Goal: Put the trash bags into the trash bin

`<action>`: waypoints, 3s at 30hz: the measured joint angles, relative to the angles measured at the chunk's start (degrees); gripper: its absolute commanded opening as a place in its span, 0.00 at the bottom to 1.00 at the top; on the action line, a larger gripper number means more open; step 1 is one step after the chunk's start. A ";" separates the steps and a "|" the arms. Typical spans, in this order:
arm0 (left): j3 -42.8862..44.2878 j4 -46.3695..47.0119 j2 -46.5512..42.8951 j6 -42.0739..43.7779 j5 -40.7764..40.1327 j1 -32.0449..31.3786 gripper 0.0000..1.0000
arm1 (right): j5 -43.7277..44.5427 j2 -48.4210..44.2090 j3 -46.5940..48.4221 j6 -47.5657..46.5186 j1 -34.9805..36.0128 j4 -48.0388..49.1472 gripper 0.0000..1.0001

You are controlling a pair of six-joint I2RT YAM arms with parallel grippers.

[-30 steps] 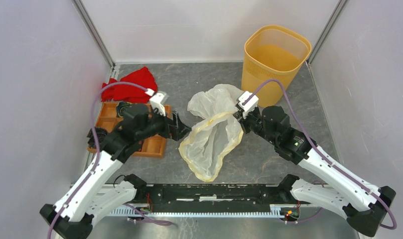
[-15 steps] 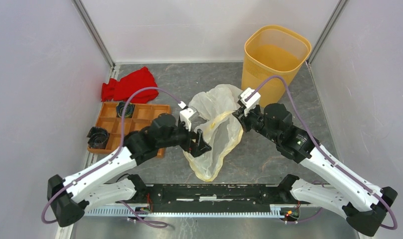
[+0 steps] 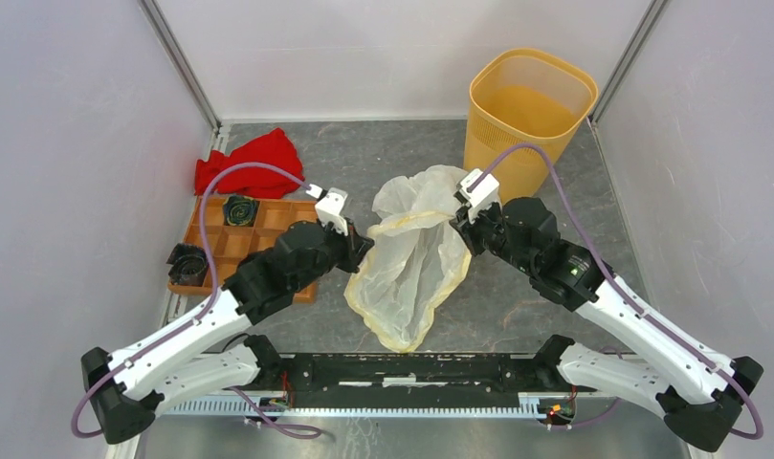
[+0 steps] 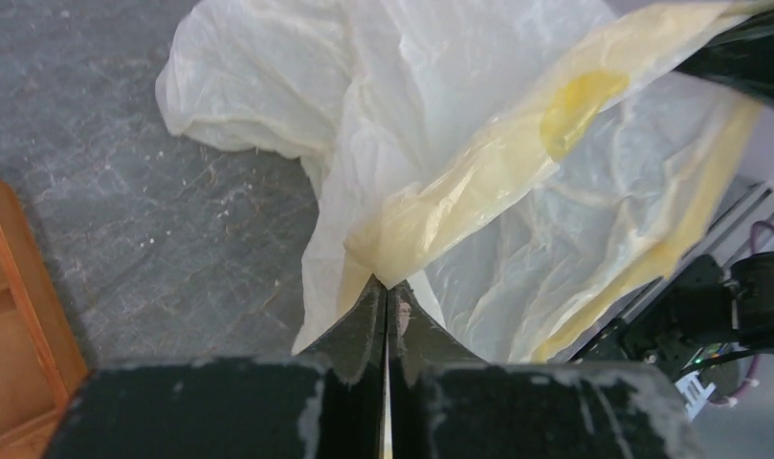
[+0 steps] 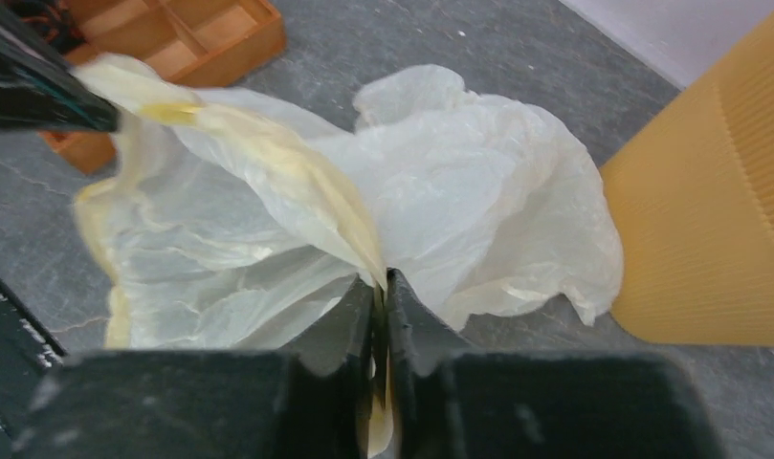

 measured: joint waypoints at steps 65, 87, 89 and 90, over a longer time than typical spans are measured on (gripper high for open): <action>7.45 2.82 -12.26 -6.29 15.65 1.33 0.02 | -7.32 5.18 -2.78 9.55 3.87 6.67 0.12; 9.38 20.83 4.66 -13.53 17.53 1.33 0.02 | -18.88 -1.27 -7.43 26.64 4.17 26.12 0.98; 9.40 21.75 5.46 -13.92 17.53 1.33 0.02 | -15.69 -0.76 -7.43 27.36 5.16 26.29 0.98; 9.44 22.12 5.90 -14.34 17.55 1.33 0.02 | -13.55 -0.33 -7.43 27.56 5.70 26.25 0.94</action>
